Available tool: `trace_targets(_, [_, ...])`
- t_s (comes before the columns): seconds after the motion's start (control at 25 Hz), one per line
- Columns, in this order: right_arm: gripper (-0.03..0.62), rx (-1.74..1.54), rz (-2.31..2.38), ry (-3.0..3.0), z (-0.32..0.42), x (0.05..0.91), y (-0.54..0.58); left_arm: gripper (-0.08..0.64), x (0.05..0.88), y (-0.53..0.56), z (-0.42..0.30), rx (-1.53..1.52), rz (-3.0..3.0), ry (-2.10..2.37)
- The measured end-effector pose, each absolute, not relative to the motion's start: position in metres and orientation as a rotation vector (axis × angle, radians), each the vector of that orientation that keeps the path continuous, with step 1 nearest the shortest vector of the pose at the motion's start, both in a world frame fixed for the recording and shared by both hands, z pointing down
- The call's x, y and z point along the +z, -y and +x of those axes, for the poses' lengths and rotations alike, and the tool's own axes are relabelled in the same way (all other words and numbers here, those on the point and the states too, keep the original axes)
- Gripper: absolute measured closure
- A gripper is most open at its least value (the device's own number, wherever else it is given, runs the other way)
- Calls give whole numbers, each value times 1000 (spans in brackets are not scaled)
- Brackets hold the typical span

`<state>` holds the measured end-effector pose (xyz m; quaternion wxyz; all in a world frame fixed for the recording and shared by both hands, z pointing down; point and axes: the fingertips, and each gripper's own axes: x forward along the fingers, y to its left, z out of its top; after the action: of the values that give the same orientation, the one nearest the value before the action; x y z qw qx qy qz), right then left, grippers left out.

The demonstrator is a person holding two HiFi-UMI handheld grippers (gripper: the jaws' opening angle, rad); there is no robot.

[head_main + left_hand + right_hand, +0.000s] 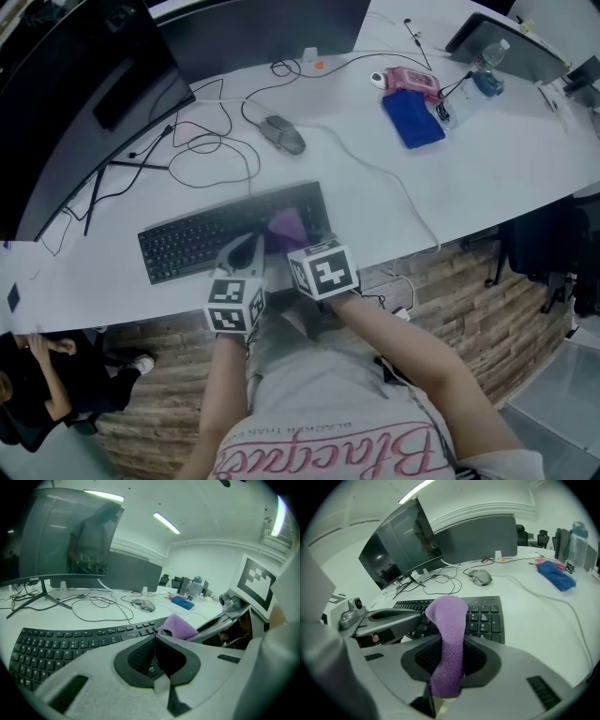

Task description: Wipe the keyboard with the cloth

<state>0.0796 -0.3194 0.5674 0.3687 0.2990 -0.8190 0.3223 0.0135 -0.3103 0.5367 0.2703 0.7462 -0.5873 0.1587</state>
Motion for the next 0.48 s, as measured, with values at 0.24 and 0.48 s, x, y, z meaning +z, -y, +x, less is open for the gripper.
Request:
trace_targets(0.24, [499, 791, 801, 2091, 109, 567, 331, 552, 535, 325, 39, 435, 2056, 1548])
trace_targets(0.48, [499, 796, 865, 2064, 138, 568, 342, 552, 531, 331, 49, 440, 2084, 1535])
